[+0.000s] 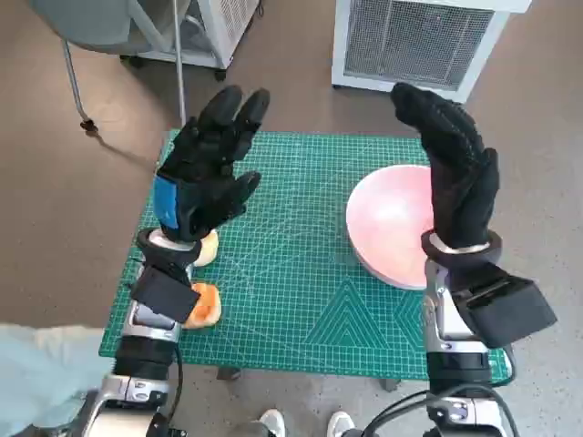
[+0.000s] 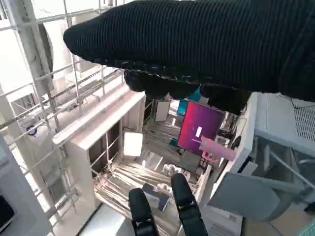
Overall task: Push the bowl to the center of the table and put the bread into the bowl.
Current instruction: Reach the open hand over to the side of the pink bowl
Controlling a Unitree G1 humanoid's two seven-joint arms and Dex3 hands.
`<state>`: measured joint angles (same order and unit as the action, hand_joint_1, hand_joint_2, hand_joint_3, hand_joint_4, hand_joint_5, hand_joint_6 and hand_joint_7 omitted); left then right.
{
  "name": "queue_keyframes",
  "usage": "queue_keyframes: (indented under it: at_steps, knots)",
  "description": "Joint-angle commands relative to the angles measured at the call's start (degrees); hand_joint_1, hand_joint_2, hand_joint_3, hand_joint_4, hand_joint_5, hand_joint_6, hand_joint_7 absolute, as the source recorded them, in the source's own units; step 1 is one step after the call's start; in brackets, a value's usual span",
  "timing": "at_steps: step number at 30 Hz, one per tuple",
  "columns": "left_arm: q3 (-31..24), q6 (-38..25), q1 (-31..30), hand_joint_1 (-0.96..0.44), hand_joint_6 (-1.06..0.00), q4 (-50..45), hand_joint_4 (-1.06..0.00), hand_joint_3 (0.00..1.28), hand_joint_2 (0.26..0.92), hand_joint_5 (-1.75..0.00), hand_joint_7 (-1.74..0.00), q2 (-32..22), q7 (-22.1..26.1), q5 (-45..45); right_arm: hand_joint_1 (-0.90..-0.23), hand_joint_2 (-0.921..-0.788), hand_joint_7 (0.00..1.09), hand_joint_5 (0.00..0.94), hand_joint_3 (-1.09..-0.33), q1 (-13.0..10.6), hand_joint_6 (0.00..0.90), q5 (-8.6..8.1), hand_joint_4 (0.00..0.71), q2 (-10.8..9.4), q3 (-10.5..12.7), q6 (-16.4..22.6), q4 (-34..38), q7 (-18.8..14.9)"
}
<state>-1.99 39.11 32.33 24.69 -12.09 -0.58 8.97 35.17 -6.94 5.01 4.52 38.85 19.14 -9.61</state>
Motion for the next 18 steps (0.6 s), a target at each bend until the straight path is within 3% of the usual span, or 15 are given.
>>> queue_keyframes:
  at_steps: [1, 18]
  knots:
    - [0.0, 0.4, 0.5, -0.35, -0.57, 0.2, -0.42, 0.26, 0.921, 0.00, -0.01, -0.1, 0.4, -0.9, -0.383, -0.921, 0.77, 0.020, -0.649, -0.7, 0.004, -0.24, 0.356, 0.1, 0.2, -0.8, 0.1, -0.1]
    - [-0.2, 0.5, 0.6, -0.36, -0.57, 0.3, -0.42, 0.26, 0.921, 0.00, -0.01, -0.3, 1.3, -1.5, -0.382, -0.921, 0.77, 0.020, -0.650, -0.8, 0.003, 0.14, 0.357, -0.2, 0.2, -0.5, 0.1, 0.2]
